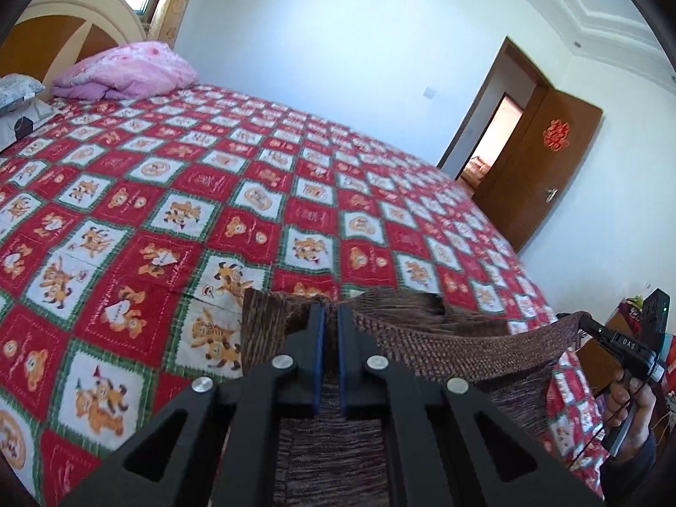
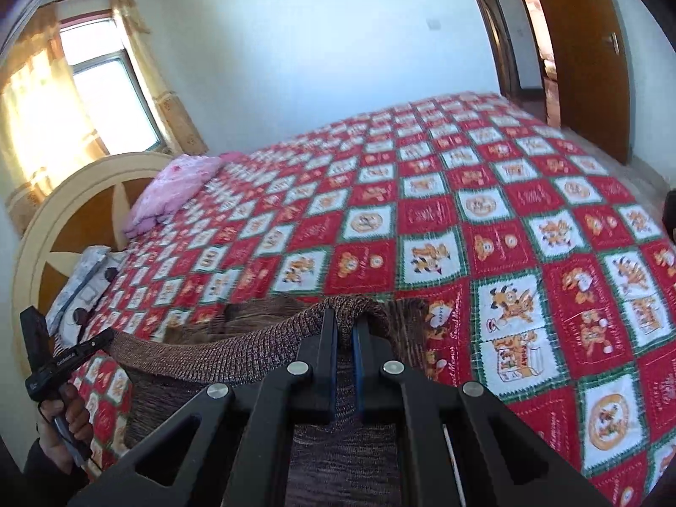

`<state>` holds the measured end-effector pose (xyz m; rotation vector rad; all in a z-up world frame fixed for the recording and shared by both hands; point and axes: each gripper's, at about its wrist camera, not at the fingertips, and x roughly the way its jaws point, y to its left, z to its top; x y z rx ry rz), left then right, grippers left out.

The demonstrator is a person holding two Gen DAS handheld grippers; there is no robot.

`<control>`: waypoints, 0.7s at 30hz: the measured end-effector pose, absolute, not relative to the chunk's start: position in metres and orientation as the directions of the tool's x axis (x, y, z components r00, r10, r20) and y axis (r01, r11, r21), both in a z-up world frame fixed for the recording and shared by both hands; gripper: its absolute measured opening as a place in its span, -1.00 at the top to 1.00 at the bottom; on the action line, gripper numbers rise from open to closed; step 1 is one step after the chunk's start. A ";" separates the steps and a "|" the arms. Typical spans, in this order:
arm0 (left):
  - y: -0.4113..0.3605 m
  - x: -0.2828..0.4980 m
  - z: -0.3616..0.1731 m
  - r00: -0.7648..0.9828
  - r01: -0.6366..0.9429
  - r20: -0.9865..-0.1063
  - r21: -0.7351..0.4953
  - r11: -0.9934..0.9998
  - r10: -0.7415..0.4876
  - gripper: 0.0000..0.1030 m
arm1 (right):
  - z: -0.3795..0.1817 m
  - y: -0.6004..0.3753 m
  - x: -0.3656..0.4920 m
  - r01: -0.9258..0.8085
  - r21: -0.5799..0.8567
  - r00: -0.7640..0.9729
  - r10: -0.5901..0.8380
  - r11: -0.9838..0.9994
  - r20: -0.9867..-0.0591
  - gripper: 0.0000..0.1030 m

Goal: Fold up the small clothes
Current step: 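Lift the held hem and fold it over toward the collar with both tools, then open both tools to release the folded hem onto the sweater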

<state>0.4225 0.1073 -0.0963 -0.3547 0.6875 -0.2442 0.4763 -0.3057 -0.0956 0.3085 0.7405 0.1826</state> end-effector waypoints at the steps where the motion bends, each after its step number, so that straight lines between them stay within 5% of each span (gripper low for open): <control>1: 0.105 0.437 -0.108 0.731 0.097 -0.595 -0.395 0.913 -0.335 0.89 | -0.106 -0.303 0.492 -0.052 0.330 0.707 0.268 0.942 -0.654 0.90; 5: 0.108 0.479 -0.147 0.683 -0.032 -0.692 -0.349 0.937 -0.234 0.85 | -0.136 -0.303 0.535 0.055 0.238 0.708 0.130 0.970 -0.694 0.70; 7: 0.117 0.487 -0.157 0.662 -0.100 -0.719 -0.362 0.927 -0.210 0.89 | -0.136 -0.306 0.530 0.066 0.242 0.738 0.115 0.968 -0.664 0.05; 10: 0.133 0.468 -0.154 0.690 -0.121 -0.687 -0.419 0.900 -0.227 0.89 | -0.138 -0.296 0.514 0.001 0.220 0.737 0.148 0.975 -0.659 0.04; 13: 0.130 0.436 -0.144 0.718 -0.081 -0.676 -0.320 0.944 -0.167 0.74 | -0.141 -0.275 0.498 -0.094 0.150 0.700 0.172 0.984 -0.693 0.04; 15: 0.118 0.422 -0.143 0.714 -0.032 -0.686 -0.228 0.973 -0.137 0.55 | -0.149 -0.254 0.496 -0.174 0.120 0.636 0.205 0.977 -0.744 0.05; 17: 0.098 0.413 -0.149 0.685 0.017 -0.722 -0.115 0.993 -0.096 -0.05 | -0.167 -0.222 0.508 -0.260 0.051 0.513 0.183 0.964 -0.839 0.05; 21: 0.059 0.426 -0.160 0.667 0.057 -0.745 0.071 0.996 0.014 -0.23 | -0.178 -0.180 0.544 -0.282 -0.028 0.503 0.123 0.959 -0.856 0.05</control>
